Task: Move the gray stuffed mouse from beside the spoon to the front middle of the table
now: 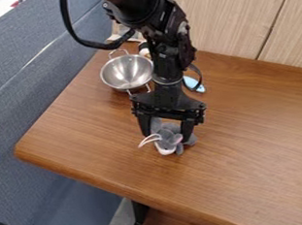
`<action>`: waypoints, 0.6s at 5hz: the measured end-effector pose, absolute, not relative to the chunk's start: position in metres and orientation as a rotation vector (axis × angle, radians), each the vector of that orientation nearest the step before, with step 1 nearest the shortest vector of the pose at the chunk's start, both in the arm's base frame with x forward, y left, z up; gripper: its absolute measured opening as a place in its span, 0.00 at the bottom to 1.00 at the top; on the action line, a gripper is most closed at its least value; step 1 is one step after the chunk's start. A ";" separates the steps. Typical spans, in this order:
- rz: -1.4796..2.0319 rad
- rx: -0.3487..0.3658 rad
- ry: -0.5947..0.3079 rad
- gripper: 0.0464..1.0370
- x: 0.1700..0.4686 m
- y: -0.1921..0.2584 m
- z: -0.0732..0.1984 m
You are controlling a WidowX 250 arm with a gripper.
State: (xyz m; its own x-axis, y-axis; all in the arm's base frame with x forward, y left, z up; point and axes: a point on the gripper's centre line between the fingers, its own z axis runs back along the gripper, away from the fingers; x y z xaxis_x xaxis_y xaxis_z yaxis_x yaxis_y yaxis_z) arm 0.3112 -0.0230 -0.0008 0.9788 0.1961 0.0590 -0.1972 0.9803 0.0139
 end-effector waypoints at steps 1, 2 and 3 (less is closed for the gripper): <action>0.180 0.029 -0.077 0.96 0.310 -0.025 0.010; 0.186 0.007 -0.137 0.96 0.313 -0.026 0.037; 0.187 -0.012 -0.176 0.96 0.313 -0.029 0.058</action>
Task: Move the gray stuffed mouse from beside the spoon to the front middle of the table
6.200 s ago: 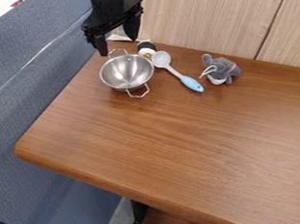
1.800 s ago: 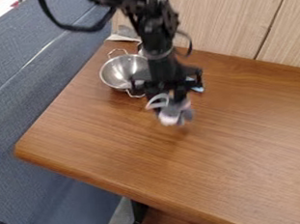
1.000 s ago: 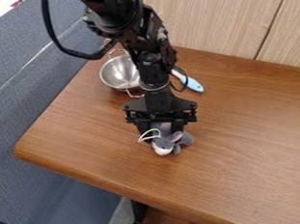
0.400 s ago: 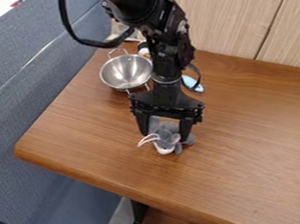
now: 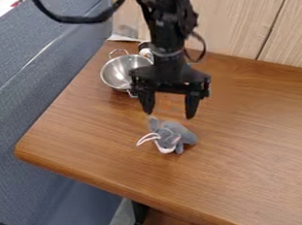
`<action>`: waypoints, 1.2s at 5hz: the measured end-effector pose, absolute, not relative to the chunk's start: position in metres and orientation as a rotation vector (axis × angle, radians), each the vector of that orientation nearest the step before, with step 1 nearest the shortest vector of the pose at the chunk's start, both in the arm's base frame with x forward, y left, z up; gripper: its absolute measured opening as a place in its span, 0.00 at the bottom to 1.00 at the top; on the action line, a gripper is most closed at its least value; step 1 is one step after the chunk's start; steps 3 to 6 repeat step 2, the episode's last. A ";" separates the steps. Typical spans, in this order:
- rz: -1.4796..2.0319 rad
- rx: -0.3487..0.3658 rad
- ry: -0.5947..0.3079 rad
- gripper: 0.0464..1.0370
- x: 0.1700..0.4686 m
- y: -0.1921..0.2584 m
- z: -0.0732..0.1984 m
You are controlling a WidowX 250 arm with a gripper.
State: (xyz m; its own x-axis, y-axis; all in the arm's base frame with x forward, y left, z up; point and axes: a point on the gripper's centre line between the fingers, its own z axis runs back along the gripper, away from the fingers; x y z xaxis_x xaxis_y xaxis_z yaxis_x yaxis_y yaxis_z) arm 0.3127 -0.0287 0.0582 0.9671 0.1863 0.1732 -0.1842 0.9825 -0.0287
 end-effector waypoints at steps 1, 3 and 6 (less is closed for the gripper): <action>0.184 -0.026 -0.233 0.96 0.316 -0.031 0.075; 0.182 -0.026 -0.235 0.96 0.316 -0.031 0.075; 0.182 -0.026 -0.235 0.96 0.316 -0.031 0.075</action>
